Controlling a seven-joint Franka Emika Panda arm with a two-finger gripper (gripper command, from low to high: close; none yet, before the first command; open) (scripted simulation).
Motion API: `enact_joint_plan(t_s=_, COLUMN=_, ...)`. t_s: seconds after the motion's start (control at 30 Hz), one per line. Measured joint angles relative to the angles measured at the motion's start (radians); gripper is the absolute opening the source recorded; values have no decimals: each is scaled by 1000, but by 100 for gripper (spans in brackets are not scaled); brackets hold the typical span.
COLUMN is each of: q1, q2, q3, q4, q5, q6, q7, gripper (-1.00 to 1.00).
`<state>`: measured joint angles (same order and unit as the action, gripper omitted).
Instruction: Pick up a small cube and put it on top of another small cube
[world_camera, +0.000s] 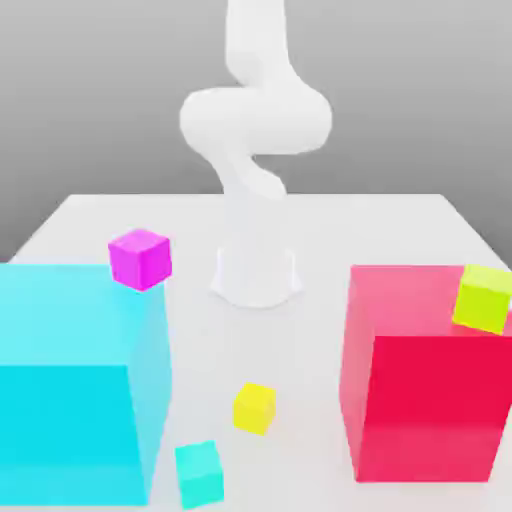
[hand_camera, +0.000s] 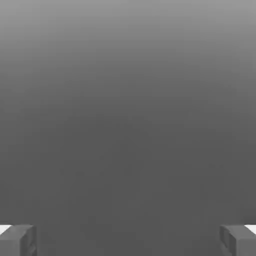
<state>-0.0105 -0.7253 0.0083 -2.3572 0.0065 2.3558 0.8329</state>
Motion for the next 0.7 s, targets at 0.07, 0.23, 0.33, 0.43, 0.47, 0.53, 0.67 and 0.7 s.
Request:
enact_joint_plan(t_s=0.07, q1=-10, q2=73, q3=9, q4=-53, q5=6, q6=54, q7=32, gripper=0)
enact_joint_plan(t_s=0.23, q1=-31, q2=251, q3=31, q4=-182, q5=15, q6=183, q7=113, gripper=0)
enact_joint_plan(t_s=0.33, q1=-46, q2=359, q3=47, q4=-259, q5=20, q6=261, q7=162, gripper=0)
enact_joint_plan(t_s=0.43, q1=-58, q2=473, q3=61, q4=-340, q5=19, q6=344, q7=219, gripper=0)
enact_joint_plan(t_s=0.47, q1=-59, q2=514, q3=61, q4=-368, q5=17, q6=373, q7=240, gripper=0)
enact_joint_plan(t_s=0.53, q1=-66, q2=598, q3=67, q4=-425, q5=10, q6=434, q7=285, gripper=0)
enact_joint_plan(t_s=0.67, q1=-60, q2=748, q3=56, q4=-506, q5=-14, q6=545, q7=361, gripper=0)
enact_joint_plan(t_s=0.7, q1=-61, q2=784, q3=53, q4=-506, q5=-24, q6=573, q7=372, gripper=0)
